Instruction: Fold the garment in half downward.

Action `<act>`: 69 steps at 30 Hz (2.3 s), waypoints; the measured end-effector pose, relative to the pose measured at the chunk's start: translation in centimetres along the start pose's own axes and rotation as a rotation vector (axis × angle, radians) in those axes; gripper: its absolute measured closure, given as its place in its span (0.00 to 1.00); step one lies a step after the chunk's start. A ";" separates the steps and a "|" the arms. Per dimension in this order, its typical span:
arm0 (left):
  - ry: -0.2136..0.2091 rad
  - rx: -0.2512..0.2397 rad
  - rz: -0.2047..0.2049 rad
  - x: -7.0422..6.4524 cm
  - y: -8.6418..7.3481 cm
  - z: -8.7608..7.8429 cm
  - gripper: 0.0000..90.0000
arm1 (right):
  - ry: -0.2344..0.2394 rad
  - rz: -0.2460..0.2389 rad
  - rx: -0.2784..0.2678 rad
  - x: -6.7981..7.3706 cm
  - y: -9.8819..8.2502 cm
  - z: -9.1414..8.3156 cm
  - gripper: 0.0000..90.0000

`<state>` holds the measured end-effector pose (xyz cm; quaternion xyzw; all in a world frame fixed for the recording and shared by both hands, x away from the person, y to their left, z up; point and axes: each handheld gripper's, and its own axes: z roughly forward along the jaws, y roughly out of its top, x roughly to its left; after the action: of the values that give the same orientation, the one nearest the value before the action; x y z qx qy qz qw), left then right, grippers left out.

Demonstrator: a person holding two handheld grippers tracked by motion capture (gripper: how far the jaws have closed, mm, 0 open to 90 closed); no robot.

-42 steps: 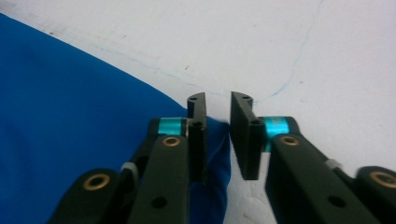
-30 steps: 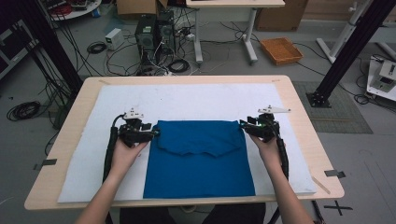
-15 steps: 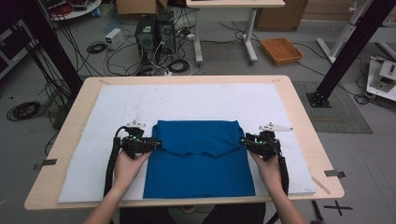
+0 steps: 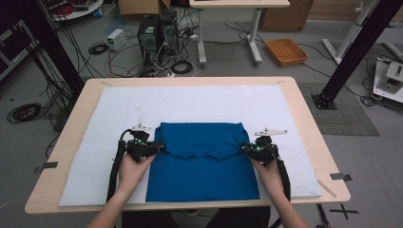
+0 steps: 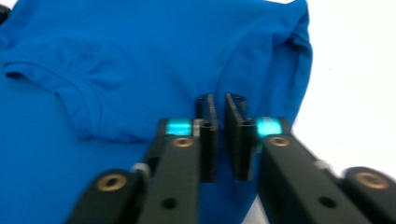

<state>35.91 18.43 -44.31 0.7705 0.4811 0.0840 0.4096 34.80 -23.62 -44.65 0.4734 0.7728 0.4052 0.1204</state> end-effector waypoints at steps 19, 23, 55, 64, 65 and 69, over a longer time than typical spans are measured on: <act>-0.116 -0.074 -0.019 -0.5 0.4 -4.1 0.96 | 0.069 0.013 -0.067 0.1 0.3 -3.3 1.00; -0.152 -0.059 -0.015 -1.3 -0.4 -5.0 0.96 | 0.090 0.003 -0.066 0.7 -0.3 -4.6 1.00; -0.224 0.055 0.035 -4.8 -8.0 -8.6 0.96 | 0.115 -0.085 -0.016 5.0 -7.1 -9.9 1.00; -0.178 0.026 0.073 -4.7 -7.6 -8.7 0.66 | 0.104 -0.100 -0.035 4.5 -6.8 -9.9 0.84; -0.160 0.008 0.081 -4.6 -7.3 -8.7 0.61 | 0.091 -0.099 -0.047 4.2 -6.4 -10.0 0.81; -0.086 -0.075 0.104 -3.5 -5.3 -8.6 0.55 | 0.041 -0.061 -0.092 2.6 -4.4 -9.5 0.73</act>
<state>26.05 21.36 -41.58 0.7813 0.4190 0.0899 0.4538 25.32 -27.32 -41.29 0.4351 0.7699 0.4459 0.1384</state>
